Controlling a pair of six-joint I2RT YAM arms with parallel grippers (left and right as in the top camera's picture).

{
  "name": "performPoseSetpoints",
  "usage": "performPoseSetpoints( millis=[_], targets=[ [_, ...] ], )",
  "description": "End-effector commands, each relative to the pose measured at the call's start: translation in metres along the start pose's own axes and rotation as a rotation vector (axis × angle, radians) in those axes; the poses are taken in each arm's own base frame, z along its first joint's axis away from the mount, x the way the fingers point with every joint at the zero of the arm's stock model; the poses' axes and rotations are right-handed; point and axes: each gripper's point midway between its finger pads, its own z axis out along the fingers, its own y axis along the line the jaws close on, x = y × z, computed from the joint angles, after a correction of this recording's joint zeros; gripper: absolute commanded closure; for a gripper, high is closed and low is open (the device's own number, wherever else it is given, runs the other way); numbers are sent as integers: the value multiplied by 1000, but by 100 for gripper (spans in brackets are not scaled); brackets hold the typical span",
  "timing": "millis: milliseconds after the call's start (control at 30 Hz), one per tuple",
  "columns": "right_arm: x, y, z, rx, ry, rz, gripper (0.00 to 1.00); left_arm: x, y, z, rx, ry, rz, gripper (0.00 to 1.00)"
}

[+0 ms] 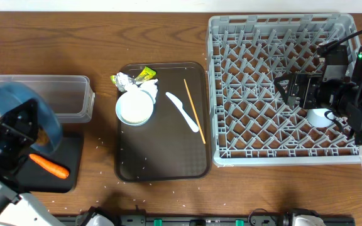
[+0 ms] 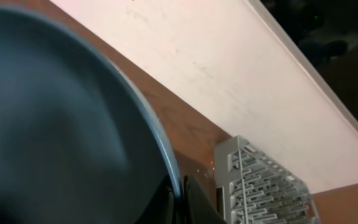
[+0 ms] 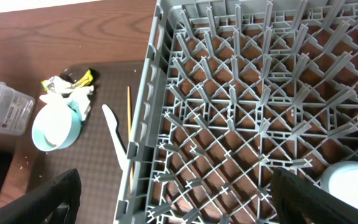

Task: Sort waste into correct bins and load items into the dishwasher rack
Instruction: 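Tilt the blue plate to slide the cookie onto the black tray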

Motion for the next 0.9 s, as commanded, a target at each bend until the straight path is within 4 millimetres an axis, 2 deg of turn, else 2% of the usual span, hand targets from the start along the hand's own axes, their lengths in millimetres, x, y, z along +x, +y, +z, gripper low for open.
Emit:
performPoseSetpoints(
  millis=[0, 167, 333, 433, 533, 867],
  targets=[
    [-2, 4, -1, -8, -2, -3, 9, 0, -6, -7, 117, -11, 49, 94],
    [-1, 4, -1, -8, 0, -2, 9, 0, 7, -19, 212, -70, 18, 94],
    [-1, 4, -1, -8, 0, 6, 9, 10, 49, -24, 160, -112, -116, 94],
    [-2, 4, -1, -8, -4, 4, 9, 14, 65, -26, 143, -128, -151, 94],
    [-2, 4, -1, -8, -5, 12, 9, 9, 59, -30, 216, -145, -142, 94],
    [-2, 4, -1, -8, -6, 14, 9, 12, 71, -29, 177, -144, -156, 94]
  ],
)
